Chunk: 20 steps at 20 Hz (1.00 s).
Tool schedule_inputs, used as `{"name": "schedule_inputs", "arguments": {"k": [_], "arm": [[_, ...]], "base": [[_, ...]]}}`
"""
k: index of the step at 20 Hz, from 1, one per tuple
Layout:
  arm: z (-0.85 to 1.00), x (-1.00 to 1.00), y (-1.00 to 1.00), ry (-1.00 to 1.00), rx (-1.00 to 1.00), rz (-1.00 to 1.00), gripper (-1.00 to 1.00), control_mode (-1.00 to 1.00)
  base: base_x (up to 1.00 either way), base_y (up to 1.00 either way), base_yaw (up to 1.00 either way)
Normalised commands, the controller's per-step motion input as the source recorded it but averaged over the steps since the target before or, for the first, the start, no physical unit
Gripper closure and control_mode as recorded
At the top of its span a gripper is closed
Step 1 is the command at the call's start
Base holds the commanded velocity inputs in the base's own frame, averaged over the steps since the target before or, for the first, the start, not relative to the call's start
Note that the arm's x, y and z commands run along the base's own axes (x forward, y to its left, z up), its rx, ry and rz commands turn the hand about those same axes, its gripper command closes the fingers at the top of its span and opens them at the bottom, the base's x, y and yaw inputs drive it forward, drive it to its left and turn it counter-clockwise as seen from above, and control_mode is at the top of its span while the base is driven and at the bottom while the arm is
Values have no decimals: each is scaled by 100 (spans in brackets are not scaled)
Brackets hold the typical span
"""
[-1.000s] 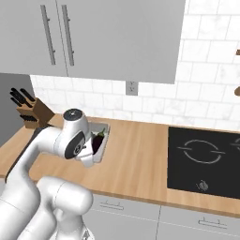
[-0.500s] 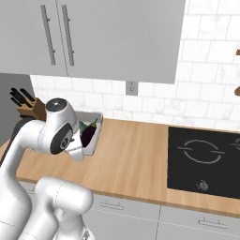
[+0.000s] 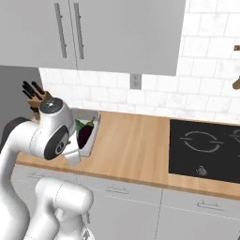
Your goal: Take the meat container that has the shrimp and place it on the second highest rack of the freezer. Then take the vegetable container that has the broccoli and eggplant and place it on the highest rack of the freezer.
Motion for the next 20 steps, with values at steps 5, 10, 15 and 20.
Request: {"name": "schedule_inputs", "arguments": {"k": [5, 10, 15, 20], "arm": [[0, 0, 0, 0, 0, 0, 100, 100], [0, 0, 0, 0, 0, 0, 100, 100], [0, 0, 0, 0, 0, 0, 100, 100], [0, 0, 0, 0, 0, 0, 100, 100]], "base": [[-80, 35, 0], [-41, 76, 3], [-13, 78, 3], [-50, 65, 0]]}}
